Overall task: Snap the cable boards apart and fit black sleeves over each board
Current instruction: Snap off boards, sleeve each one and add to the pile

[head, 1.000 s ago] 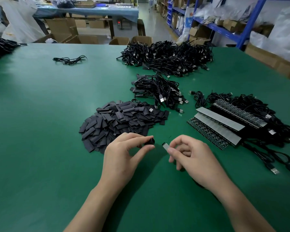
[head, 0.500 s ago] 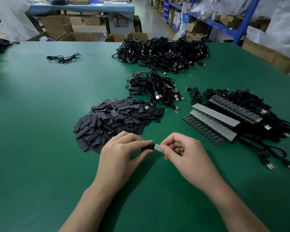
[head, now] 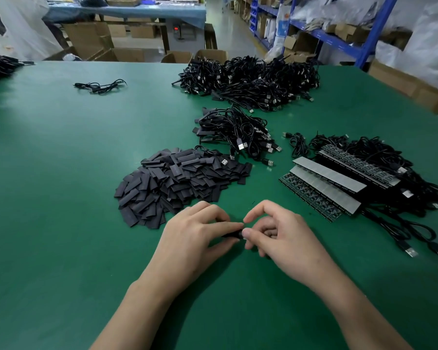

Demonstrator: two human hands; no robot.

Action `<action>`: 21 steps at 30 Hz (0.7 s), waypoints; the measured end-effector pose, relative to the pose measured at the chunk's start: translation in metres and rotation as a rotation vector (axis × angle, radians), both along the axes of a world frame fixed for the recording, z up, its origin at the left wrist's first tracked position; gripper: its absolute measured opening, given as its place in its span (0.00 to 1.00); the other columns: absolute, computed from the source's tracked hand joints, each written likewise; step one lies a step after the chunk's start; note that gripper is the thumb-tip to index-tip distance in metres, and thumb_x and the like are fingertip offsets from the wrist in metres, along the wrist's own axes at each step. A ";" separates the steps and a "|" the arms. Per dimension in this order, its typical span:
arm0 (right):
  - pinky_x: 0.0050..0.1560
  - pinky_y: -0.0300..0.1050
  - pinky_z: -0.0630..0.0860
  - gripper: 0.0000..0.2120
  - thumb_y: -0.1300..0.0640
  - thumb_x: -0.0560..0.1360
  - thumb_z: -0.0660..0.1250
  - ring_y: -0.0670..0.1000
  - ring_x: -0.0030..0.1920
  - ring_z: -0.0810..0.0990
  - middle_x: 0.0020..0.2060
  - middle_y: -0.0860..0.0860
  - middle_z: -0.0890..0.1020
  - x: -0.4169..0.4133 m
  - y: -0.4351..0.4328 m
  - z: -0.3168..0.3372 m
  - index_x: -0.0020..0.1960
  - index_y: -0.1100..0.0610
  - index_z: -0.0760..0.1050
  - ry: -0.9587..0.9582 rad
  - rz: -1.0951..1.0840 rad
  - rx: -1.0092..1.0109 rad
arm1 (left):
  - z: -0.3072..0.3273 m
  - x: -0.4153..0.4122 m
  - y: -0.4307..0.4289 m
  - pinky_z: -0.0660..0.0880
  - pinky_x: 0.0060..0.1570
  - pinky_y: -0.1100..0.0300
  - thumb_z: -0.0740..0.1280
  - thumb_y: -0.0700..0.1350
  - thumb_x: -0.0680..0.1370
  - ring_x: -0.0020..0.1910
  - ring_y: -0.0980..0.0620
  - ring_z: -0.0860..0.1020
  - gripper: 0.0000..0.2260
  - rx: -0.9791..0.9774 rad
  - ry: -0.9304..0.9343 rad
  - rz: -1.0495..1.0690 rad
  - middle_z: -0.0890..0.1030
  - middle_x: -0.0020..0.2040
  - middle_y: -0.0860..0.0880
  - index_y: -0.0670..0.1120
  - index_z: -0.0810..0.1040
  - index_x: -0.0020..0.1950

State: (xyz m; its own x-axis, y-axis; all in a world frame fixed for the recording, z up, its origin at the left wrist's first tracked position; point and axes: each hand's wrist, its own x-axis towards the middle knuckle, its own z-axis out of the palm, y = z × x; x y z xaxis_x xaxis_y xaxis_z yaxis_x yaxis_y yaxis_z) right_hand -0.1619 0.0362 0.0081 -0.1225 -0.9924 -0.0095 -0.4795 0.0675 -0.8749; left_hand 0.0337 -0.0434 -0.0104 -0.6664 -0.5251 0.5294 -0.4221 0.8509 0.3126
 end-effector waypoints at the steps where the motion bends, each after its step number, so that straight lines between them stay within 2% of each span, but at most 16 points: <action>1: 0.38 0.41 0.78 0.11 0.56 0.79 0.72 0.46 0.32 0.81 0.37 0.47 0.87 -0.001 0.000 0.001 0.48 0.41 0.74 -0.045 0.018 0.012 | 0.000 0.000 0.001 0.78 0.42 0.55 0.76 0.52 0.77 0.45 0.55 0.78 0.09 0.028 0.006 -0.002 0.80 0.47 0.58 0.57 0.86 0.57; 3: 0.44 0.44 0.81 0.09 0.56 0.79 0.72 0.48 0.37 0.85 0.40 0.49 0.88 -0.004 0.001 0.005 0.50 0.43 0.75 -0.108 0.047 0.037 | 0.002 0.001 0.002 0.78 0.42 0.56 0.75 0.52 0.77 0.43 0.56 0.80 0.09 0.076 0.010 0.001 0.80 0.48 0.58 0.58 0.86 0.57; 5: 0.48 0.43 0.81 0.07 0.55 0.78 0.73 0.48 0.41 0.86 0.41 0.47 0.88 -0.010 0.001 0.008 0.52 0.46 0.76 -0.079 0.053 0.054 | 0.003 0.001 0.003 0.79 0.42 0.55 0.74 0.52 0.78 0.42 0.56 0.81 0.09 0.111 0.015 0.005 0.81 0.49 0.59 0.57 0.86 0.57; 7: 0.45 0.37 0.79 0.06 0.55 0.76 0.76 0.44 0.40 0.84 0.40 0.43 0.86 -0.016 0.002 0.009 0.50 0.48 0.80 -0.017 0.020 0.048 | 0.004 0.000 0.003 0.79 0.43 0.56 0.74 0.51 0.78 0.42 0.57 0.81 0.08 0.129 0.018 0.008 0.81 0.49 0.59 0.57 0.86 0.57; 10: 0.35 0.29 0.71 0.04 0.52 0.75 0.77 0.37 0.31 0.76 0.33 0.40 0.83 -0.018 0.003 0.012 0.43 0.50 0.84 0.142 -0.018 0.037 | 0.004 0.000 0.004 0.79 0.43 0.56 0.75 0.50 0.78 0.43 0.57 0.81 0.09 0.145 0.023 0.003 0.81 0.49 0.58 0.55 0.87 0.57; 12: 0.33 0.33 0.72 0.07 0.51 0.76 0.75 0.38 0.30 0.76 0.32 0.43 0.85 -0.017 0.003 0.013 0.40 0.51 0.84 0.154 -0.003 0.073 | 0.004 -0.001 0.003 0.80 0.44 0.56 0.75 0.49 0.78 0.44 0.57 0.81 0.09 0.160 0.026 -0.008 0.81 0.50 0.57 0.53 0.87 0.58; 14: 0.39 0.42 0.78 0.07 0.52 0.77 0.74 0.41 0.32 0.79 0.32 0.47 0.85 -0.015 0.003 0.014 0.41 0.52 0.84 0.099 0.012 0.112 | 0.004 -0.001 0.003 0.79 0.45 0.57 0.75 0.48 0.78 0.45 0.57 0.81 0.09 0.174 0.028 -0.023 0.80 0.50 0.56 0.53 0.87 0.58; 15: 0.41 0.43 0.78 0.07 0.52 0.77 0.74 0.42 0.32 0.79 0.32 0.48 0.85 -0.015 0.003 0.014 0.41 0.52 0.84 0.081 0.011 0.117 | 0.004 -0.001 0.003 0.79 0.45 0.58 0.75 0.47 0.78 0.45 0.58 0.80 0.09 0.181 0.028 -0.032 0.80 0.50 0.56 0.52 0.86 0.58; 19: 0.37 0.35 0.74 0.07 0.53 0.77 0.74 0.41 0.32 0.78 0.32 0.48 0.85 -0.012 0.002 0.010 0.40 0.51 0.83 0.056 0.012 0.111 | 0.004 -0.001 0.004 0.77 0.46 0.62 0.75 0.48 0.78 0.45 0.59 0.79 0.10 0.201 0.015 -0.066 0.79 0.50 0.56 0.53 0.86 0.59; 21: 0.37 0.34 0.74 0.08 0.54 0.77 0.74 0.41 0.32 0.77 0.31 0.48 0.85 -0.011 0.002 0.008 0.40 0.51 0.83 0.049 0.014 0.114 | 0.003 -0.002 0.004 0.77 0.46 0.61 0.75 0.48 0.78 0.46 0.58 0.79 0.10 0.205 0.008 -0.072 0.79 0.49 0.56 0.53 0.86 0.59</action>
State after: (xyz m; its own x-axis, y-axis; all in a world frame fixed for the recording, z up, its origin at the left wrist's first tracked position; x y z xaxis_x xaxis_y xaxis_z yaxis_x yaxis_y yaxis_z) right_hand -0.1727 0.0380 0.0162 -0.1114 -0.9869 -0.1169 -0.5235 0.1583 -0.8372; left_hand 0.0321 -0.0395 -0.0075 -0.7025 -0.5734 0.4215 -0.3590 0.7970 0.4857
